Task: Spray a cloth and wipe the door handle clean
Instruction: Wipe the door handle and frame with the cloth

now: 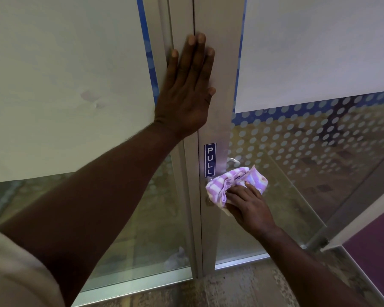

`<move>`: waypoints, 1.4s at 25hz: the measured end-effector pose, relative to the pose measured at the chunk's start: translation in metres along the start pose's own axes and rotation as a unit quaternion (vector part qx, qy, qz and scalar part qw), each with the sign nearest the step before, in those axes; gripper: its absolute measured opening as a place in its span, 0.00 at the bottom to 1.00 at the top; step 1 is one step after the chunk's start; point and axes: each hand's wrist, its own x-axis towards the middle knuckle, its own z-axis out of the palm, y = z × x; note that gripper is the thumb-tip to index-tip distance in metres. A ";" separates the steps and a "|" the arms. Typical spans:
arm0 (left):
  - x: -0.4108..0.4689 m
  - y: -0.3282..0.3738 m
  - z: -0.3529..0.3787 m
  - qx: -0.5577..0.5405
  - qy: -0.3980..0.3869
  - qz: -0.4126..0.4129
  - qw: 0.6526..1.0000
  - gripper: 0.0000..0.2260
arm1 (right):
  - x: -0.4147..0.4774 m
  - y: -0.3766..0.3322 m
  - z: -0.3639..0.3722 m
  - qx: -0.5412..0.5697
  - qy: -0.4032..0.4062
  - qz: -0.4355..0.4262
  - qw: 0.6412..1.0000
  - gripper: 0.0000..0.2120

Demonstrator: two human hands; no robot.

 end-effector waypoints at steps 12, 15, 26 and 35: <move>0.000 0.001 0.001 0.008 0.008 -0.004 1.000 0.26 | 0.025 -0.035 0.023 0.005 0.006 0.007 1.000 0.12; 0.000 0.001 0.002 0.013 0.008 -0.004 1.000 0.26 | 0.018 -0.022 0.021 0.013 0.014 -0.016 1.000 0.12; 0.002 0.000 -0.003 0.019 0.000 -0.003 1.000 0.25 | -0.001 0.029 0.006 0.059 0.013 -0.044 0.997 0.18; 0.002 0.002 -0.005 0.026 -0.011 -0.007 1.000 0.26 | -0.010 0.048 0.006 0.121 0.007 -0.005 0.993 0.19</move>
